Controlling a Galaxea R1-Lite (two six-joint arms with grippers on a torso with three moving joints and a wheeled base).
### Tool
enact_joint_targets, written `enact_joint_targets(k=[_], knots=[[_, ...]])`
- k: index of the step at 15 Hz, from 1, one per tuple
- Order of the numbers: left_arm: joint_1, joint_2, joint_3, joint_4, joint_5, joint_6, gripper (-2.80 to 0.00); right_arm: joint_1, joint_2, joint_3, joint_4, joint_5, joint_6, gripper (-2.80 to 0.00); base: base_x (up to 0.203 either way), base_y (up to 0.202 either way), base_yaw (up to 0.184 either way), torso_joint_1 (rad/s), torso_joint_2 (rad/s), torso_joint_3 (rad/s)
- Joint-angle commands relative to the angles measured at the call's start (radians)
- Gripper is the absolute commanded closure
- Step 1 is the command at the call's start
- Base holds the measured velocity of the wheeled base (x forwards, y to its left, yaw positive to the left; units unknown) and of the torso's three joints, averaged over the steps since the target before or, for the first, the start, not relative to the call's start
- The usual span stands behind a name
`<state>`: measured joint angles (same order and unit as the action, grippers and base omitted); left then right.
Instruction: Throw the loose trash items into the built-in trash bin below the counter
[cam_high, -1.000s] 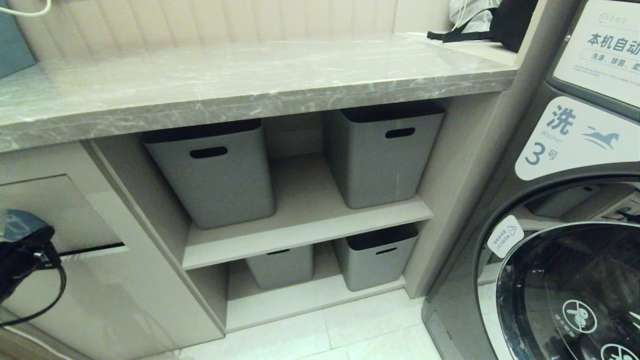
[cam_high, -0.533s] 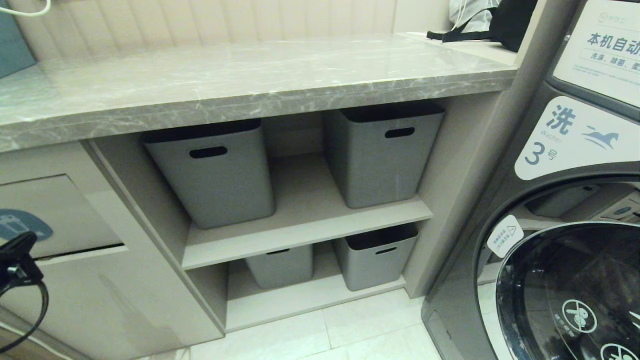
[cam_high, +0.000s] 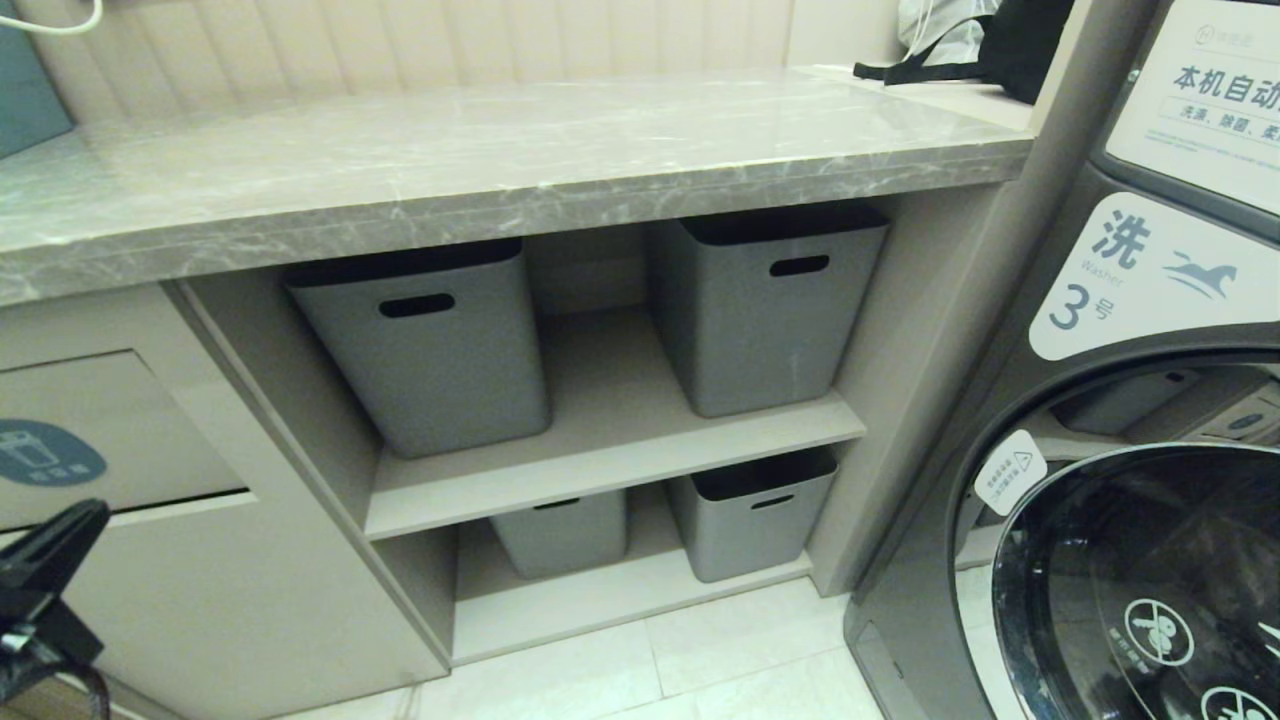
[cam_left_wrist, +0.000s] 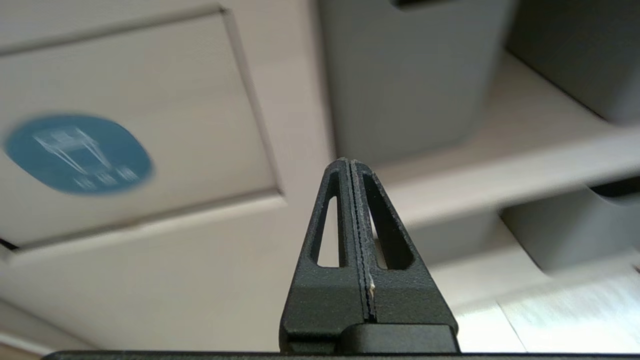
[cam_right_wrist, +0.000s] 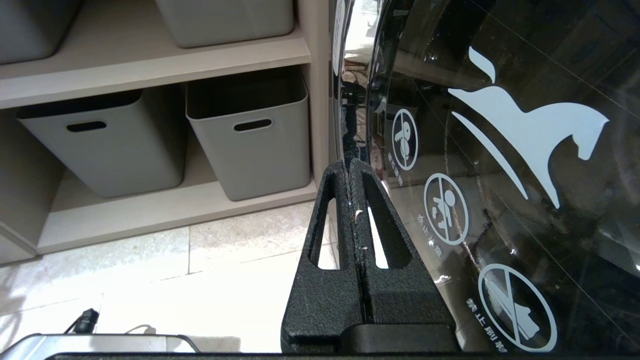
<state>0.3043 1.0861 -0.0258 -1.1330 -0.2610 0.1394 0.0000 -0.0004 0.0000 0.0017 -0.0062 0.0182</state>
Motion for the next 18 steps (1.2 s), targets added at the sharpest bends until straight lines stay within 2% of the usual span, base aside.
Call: enact_joint_targets(k=[1, 2, 4, 9, 14, 15, 16, 18], knots=[[-0.072, -0.187, -0.016, 0.188, 0.038, 0.006, 0.0, 0.0, 0.0, 0.0, 0.0, 0.0, 0.0, 0.0, 0.0, 0.0, 0.0, 0.0, 0.0, 0.0], [-0.108, -0.25, -0.041, 0.316, 0.073, 0.013, 0.0, -0.001, 0.0, 0.0, 0.0, 0.0, 0.0, 0.0, 0.0, 0.0, 0.0, 0.0, 0.0, 0.0], [-0.156, -0.36, -0.07, 0.475, 0.112, 0.02, 0.0, 0.0, 0.0, 0.0, 0.0, 0.0, 0.0, 0.0, 0.0, 0.0, 0.0, 0.0, 0.0, 0.0], [-0.249, -0.645, 0.016, 0.639, 0.131, 0.022, 0.0, 0.0, 0.0, 0.0, 0.0, 0.0, 0.0, 0.0, 0.0, 0.0, 0.0, 0.0, 0.0, 0.0], [-0.285, -0.892, 0.025, 0.921, 0.132, 0.02, 0.0, 0.0, 0.0, 0.0, 0.0, 0.0, 0.0, 0.0, 0.0, 0.0, 0.0, 0.0, 0.0, 0.0], [-0.288, -0.934, 0.026, 0.997, 0.144, 0.018, 0.0, 0.0, 0.0, 0.0, 0.0, 0.0, 0.0, 0.0, 0.0, 0.0, 0.0, 0.0, 0.0, 0.0], [-0.29, -0.967, 0.026, 1.077, 0.195, 0.007, 0.0, 0.0, 0.0, 0.0, 0.0, 0.0, 0.0, 0.0, 0.0, 0.0, 0.0, 0.0, 0.0, 0.0], [-0.294, -1.053, 0.025, 1.141, 0.229, -0.017, 0.0, 0.0, 0.0, 0.0, 0.0, 0.0, 0.0, 0.0, 0.0, 0.0, 0.0, 0.0, 0.0, 0.0]])
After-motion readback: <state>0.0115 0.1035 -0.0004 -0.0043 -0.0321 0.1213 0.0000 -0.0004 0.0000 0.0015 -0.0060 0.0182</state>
